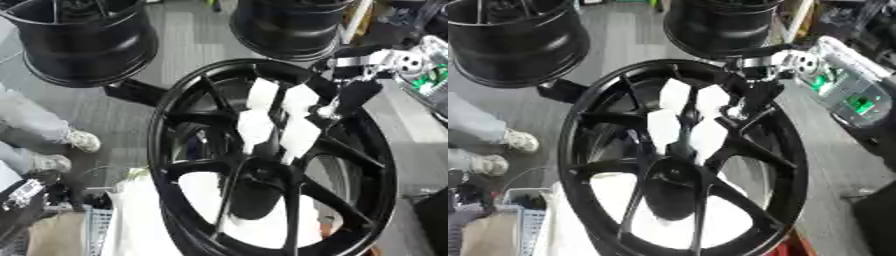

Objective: Pull the pin out of the wheel hub.

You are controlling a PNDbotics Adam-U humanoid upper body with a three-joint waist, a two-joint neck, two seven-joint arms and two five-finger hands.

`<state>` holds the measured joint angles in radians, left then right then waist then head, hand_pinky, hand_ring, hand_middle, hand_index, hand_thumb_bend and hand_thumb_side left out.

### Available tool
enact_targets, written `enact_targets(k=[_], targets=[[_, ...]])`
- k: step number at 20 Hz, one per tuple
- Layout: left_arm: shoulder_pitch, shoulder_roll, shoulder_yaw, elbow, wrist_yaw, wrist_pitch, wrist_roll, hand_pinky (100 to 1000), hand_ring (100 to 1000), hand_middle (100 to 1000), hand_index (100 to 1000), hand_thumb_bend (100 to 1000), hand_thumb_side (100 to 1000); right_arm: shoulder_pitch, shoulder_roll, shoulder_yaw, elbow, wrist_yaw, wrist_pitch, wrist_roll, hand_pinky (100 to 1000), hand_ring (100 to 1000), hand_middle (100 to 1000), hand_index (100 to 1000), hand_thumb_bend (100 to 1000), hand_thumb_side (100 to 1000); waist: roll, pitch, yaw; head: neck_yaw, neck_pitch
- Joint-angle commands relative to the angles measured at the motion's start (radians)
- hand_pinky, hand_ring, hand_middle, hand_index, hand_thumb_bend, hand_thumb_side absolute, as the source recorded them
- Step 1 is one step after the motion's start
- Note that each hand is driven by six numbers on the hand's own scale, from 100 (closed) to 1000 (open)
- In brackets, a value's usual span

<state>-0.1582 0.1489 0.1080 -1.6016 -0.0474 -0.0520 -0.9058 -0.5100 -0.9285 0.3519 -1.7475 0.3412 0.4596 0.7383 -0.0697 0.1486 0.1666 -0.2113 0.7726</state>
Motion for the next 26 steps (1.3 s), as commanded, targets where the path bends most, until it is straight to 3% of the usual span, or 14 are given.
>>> enact_targets(k=[1,12,26], targets=[[-0.013,0.015,-0.003,-0.018,0.002,-0.001,-0.001,555,477,480,661,100,1000,-0.016,-0.019,-0.009,0.007,0.010,0.006,0.008,662,435,800,902,239,227,0.002,-0.010,0.000,-0.001,-0.003],[-0.013,0.015,-0.003,-0.017,0.001,-0.002,-0.001,555,476,480,662,100,1000,-0.016,-0.023,-0.008,-0.039,-0.023,-0.006,-0.026,648,427,792,895,214,202,0.003,-0.011,-0.001,0.001,-0.003],[-0.012,0.016,-0.004,-0.017,0.001,-0.001,-0.001,556,476,480,662,100,1000,-0.026,-0.029,-0.002,-0.085,-0.021,0.004,-0.013,648,428,813,916,240,206,0.000,-0.012,-0.001,0.001,-0.003]])
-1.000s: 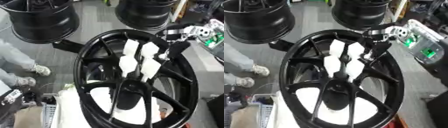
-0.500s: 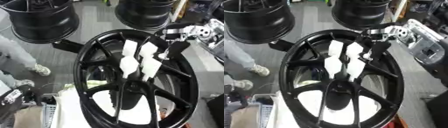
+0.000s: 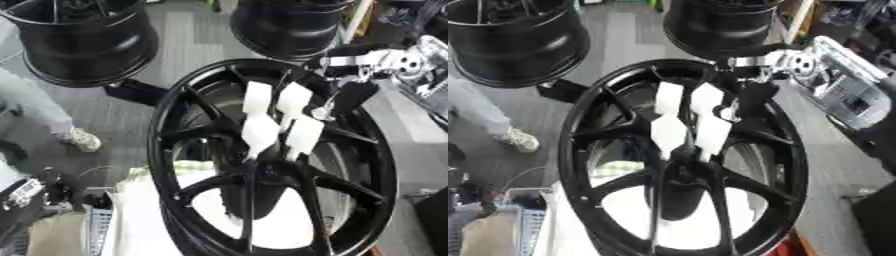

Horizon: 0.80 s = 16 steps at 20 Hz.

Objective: Pull the pin out of the wheel hub.

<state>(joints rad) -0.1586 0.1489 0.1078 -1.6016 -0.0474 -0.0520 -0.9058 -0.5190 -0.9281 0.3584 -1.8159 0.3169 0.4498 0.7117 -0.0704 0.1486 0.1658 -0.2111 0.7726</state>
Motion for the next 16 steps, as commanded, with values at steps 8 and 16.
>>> enact_targets(k=[8,16], targets=[[-0.012,0.017,-0.004,-0.018,0.001,0.000,-0.001,557,476,480,662,100,1000,-0.011,-0.031,-0.005,-0.028,0.004,0.016,0.021,649,429,818,921,245,206,-0.001,-0.011,0.001,0.002,-0.003],[-0.012,0.016,-0.005,-0.018,0.001,0.001,-0.001,557,476,480,662,100,1000,-0.015,-0.026,0.000,-0.033,0.011,0.021,0.027,646,422,803,912,248,208,-0.002,-0.012,0.002,0.002,-0.003]])
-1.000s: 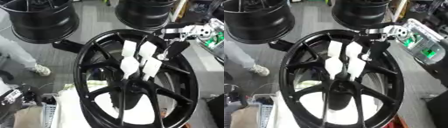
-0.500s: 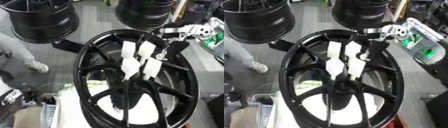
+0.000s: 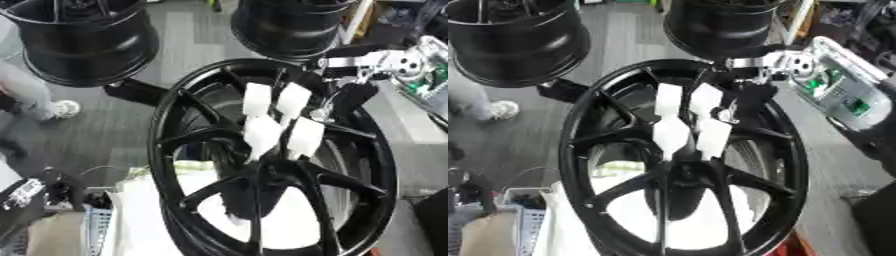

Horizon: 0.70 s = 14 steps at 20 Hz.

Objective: Pull the pin out of the wheel hub.

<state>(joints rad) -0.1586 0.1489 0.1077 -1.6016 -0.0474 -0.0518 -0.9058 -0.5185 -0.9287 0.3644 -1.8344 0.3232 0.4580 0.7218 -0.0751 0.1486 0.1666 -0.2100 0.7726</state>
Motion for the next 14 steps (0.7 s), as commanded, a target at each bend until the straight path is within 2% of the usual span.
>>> enact_targets(k=[1,7,14], targets=[[-0.012,0.016,-0.005,-0.018,0.001,0.001,-0.001,557,476,480,662,100,1000,-0.018,-0.024,-0.005,-0.013,0.005,0.013,0.017,646,422,801,911,248,209,0.003,-0.012,0.001,0.001,-0.003],[-0.011,0.016,-0.005,-0.018,0.000,0.002,-0.001,557,476,480,662,100,1000,-0.034,-0.014,0.004,-0.009,0.008,0.015,0.021,642,415,786,909,256,223,0.002,-0.013,0.002,0.002,-0.003],[-0.011,0.015,-0.005,-0.019,0.000,0.003,-0.001,557,475,480,662,100,1000,-0.054,-0.001,0.011,0.004,0.022,0.019,0.027,636,406,764,907,283,286,0.001,-0.013,0.003,0.004,-0.003]])
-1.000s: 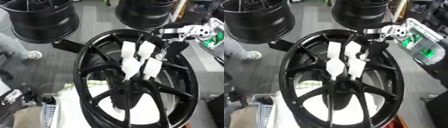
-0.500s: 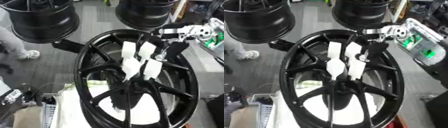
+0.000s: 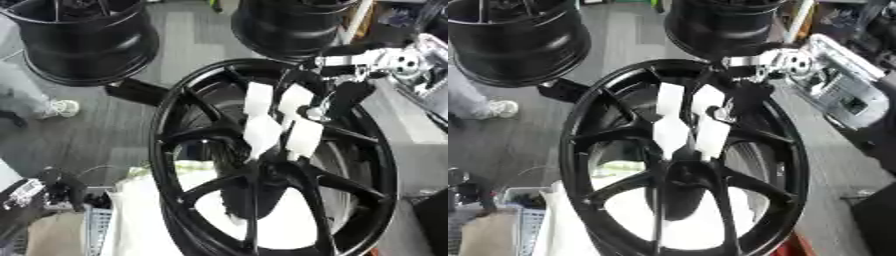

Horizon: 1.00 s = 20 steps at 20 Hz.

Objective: Pull the pin out of the wheel hub.

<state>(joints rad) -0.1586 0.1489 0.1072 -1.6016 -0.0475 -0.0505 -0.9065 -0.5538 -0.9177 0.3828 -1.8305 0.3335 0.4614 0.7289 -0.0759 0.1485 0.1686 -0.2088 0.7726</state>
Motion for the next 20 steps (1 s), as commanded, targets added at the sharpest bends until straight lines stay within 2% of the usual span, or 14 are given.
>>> enact_targets(k=[1,5,20], targets=[[-0.011,0.015,-0.005,-0.019,0.000,0.002,-0.001,558,475,480,662,100,1000,-0.021,-0.010,-0.005,0.002,0.013,0.016,0.022,635,406,760,906,285,291,0.002,-0.013,0.001,0.003,-0.003],[-0.011,0.015,-0.005,-0.019,-0.001,0.003,-0.001,558,475,480,662,100,1000,-0.029,-0.004,0.000,0.010,0.020,0.018,0.027,632,400,744,902,286,312,0.001,-0.013,0.002,0.004,-0.003],[-0.011,0.015,-0.005,-0.021,-0.002,0.006,-0.001,558,475,480,662,100,1000,-0.022,-0.003,0.005,0.033,0.071,0.021,0.071,639,400,737,897,272,290,-0.002,-0.013,0.001,0.010,-0.003]])
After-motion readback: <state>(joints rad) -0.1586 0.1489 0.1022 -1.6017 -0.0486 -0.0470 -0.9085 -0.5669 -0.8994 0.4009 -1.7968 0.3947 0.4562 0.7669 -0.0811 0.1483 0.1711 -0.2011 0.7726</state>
